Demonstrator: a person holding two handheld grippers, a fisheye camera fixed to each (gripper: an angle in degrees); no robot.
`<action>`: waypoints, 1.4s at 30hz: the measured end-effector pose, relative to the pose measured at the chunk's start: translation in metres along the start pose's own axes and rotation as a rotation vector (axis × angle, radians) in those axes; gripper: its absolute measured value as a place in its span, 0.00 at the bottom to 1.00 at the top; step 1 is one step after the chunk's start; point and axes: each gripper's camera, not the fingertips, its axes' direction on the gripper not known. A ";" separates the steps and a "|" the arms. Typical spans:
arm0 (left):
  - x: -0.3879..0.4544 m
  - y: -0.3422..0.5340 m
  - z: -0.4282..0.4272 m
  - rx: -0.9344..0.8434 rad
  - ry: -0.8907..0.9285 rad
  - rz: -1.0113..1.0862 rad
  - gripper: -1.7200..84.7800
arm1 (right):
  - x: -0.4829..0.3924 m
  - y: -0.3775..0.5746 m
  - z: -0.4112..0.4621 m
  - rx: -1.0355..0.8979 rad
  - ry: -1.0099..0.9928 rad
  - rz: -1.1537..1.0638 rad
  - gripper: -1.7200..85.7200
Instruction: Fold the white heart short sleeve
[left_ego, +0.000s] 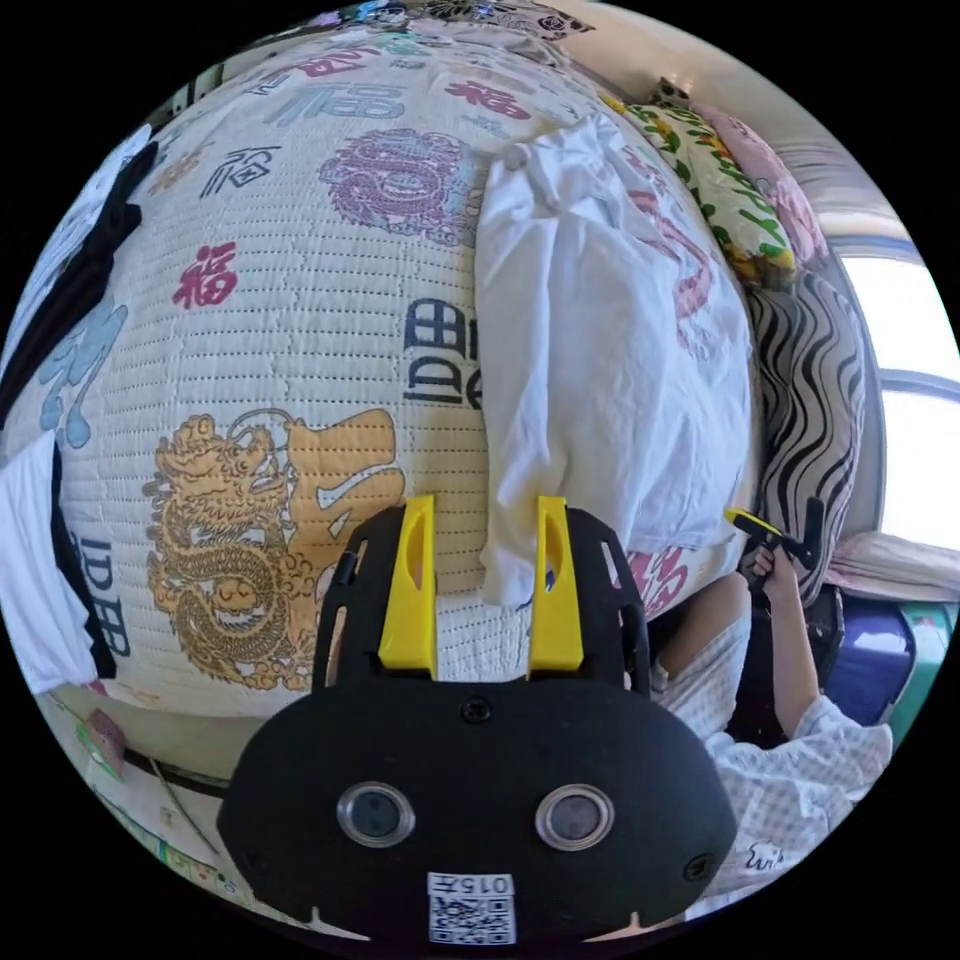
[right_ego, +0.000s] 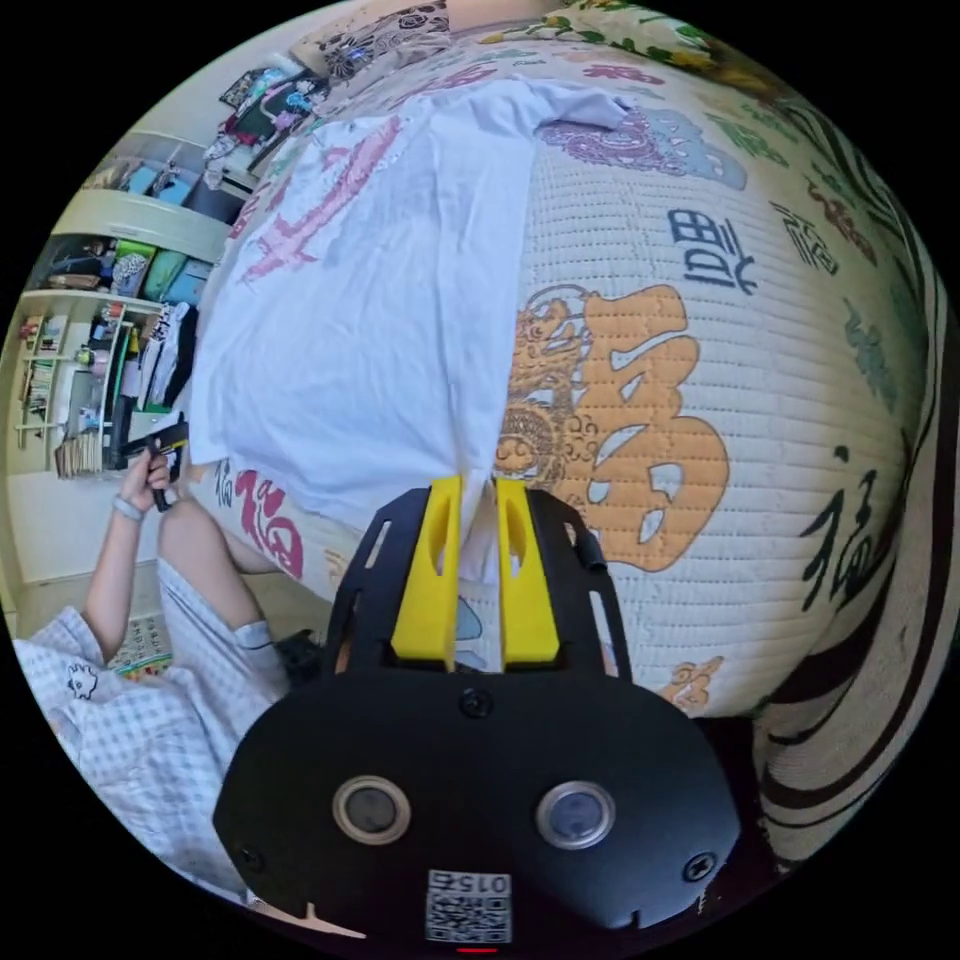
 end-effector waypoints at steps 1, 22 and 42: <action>0.007 -0.003 -0.005 0.003 -0.040 0.019 0.16 | 0.010 -0.007 -0.005 0.003 -0.048 0.011 0.05; -0.004 0.105 -0.127 -0.271 -0.035 0.257 0.03 | 0.036 -0.006 -0.031 -0.302 -0.030 -0.126 0.03; 0.133 0.030 -0.169 0.054 -0.401 0.507 0.15 | 0.034 -0.138 -0.018 0.077 -0.248 -0.157 0.10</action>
